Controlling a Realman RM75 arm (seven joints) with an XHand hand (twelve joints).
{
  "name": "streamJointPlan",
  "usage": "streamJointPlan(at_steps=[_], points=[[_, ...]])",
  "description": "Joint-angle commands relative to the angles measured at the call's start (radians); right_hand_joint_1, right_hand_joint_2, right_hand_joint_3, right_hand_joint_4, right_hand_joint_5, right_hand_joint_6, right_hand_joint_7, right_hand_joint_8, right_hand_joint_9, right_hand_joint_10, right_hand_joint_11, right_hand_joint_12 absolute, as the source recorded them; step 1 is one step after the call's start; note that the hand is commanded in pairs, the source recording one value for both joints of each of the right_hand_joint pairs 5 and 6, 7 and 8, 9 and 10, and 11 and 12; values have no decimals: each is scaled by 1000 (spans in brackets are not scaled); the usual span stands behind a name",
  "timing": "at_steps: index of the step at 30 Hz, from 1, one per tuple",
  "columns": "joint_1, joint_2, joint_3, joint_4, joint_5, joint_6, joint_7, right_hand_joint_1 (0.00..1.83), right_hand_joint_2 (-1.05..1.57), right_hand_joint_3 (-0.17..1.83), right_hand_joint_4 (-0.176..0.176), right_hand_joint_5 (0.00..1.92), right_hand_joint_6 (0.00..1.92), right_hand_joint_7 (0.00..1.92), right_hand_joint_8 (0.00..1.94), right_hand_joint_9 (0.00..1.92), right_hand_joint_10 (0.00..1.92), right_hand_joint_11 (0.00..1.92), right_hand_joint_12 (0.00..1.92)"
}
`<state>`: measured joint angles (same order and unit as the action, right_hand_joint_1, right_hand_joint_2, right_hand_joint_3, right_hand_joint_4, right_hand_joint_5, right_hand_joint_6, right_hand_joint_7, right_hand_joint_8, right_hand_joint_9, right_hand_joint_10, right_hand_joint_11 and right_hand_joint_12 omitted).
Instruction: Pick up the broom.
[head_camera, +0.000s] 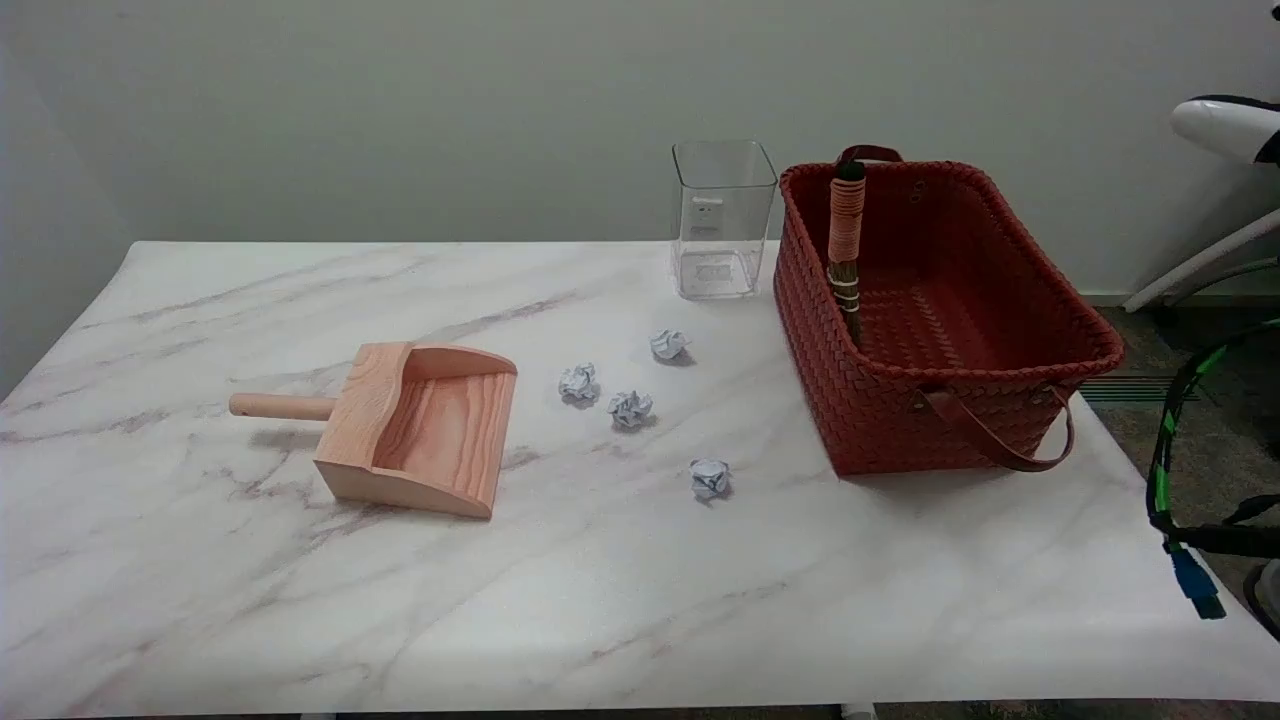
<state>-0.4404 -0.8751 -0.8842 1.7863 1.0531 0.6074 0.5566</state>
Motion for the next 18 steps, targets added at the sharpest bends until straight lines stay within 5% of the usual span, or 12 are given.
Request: streamJointPlan(at_steps=[1, 14, 18], points=[[41, 14, -133, -216, 4, 260, 34, 1182, -494, 1010, 0, 97, 97, 733, 733, 651, 651, 1023, 1023], [80, 36, -176, -198, 11, 159, 42, 1185, -449, 1037, 0, 138, 138, 772, 772, 714, 714, 1074, 1074], [91, 42, -228, -148, 42, 158, 78, 1177, -563, 1147, 0, 150, 150, 572, 572, 624, 624, 909, 909]])
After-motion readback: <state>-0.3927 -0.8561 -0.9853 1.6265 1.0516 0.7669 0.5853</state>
